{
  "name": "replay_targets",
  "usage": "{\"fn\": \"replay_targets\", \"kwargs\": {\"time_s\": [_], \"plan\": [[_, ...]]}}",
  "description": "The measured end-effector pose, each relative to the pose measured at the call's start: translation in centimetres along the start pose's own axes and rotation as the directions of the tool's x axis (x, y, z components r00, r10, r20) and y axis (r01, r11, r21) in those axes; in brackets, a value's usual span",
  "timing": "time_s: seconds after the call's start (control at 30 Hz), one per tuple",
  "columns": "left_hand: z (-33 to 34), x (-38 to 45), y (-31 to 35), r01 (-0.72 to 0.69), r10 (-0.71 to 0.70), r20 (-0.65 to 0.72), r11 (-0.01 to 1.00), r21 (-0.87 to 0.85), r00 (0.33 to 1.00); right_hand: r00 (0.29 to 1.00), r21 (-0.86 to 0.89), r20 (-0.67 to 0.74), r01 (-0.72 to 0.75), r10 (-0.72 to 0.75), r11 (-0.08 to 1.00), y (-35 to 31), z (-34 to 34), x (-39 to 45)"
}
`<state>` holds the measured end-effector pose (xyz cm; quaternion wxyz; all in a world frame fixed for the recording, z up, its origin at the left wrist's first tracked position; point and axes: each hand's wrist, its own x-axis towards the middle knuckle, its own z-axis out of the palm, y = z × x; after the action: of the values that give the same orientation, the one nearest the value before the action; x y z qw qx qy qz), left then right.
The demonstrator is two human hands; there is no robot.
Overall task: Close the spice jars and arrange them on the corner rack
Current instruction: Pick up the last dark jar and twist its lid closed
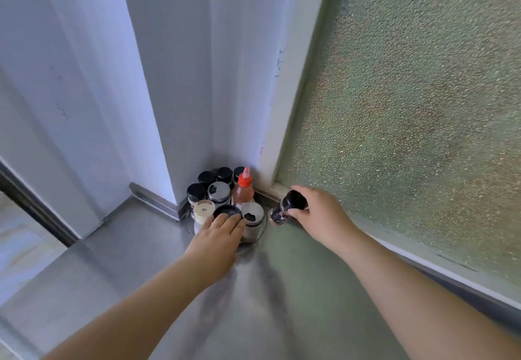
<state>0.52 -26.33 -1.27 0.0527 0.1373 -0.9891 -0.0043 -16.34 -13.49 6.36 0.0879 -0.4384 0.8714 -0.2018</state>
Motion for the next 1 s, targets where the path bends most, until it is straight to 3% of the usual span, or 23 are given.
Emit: {"fn": "replay_targets", "kwargs": {"time_s": [0.3,0.7,0.9,1.0], "plan": [[2.0,-1.2,-3.0,-0.027,0.028,-0.089,0.999,0.021,0.996,0.995,-0.005,0.094,-0.041,0.041,0.999,0.3,3.2,3.7],[1.2,-1.7,-7.3,0.013,-0.062,-0.155,0.954,-0.298,0.986,0.978,-0.008,0.206,0.009,-0.007,1.0,-2.2,7.5,3.0],[1.5,-1.4,-7.3,0.094,-0.108,-0.119,0.988,-0.119,0.987,0.968,-0.054,0.243,0.072,-0.057,0.996,-2.5,9.9,2.2],[1.6,-1.6,-7.1,0.143,-0.157,-0.086,0.978,-0.15,0.984,0.971,-0.045,0.231,0.071,-0.059,0.996,-2.7,10.1,2.2]]}}
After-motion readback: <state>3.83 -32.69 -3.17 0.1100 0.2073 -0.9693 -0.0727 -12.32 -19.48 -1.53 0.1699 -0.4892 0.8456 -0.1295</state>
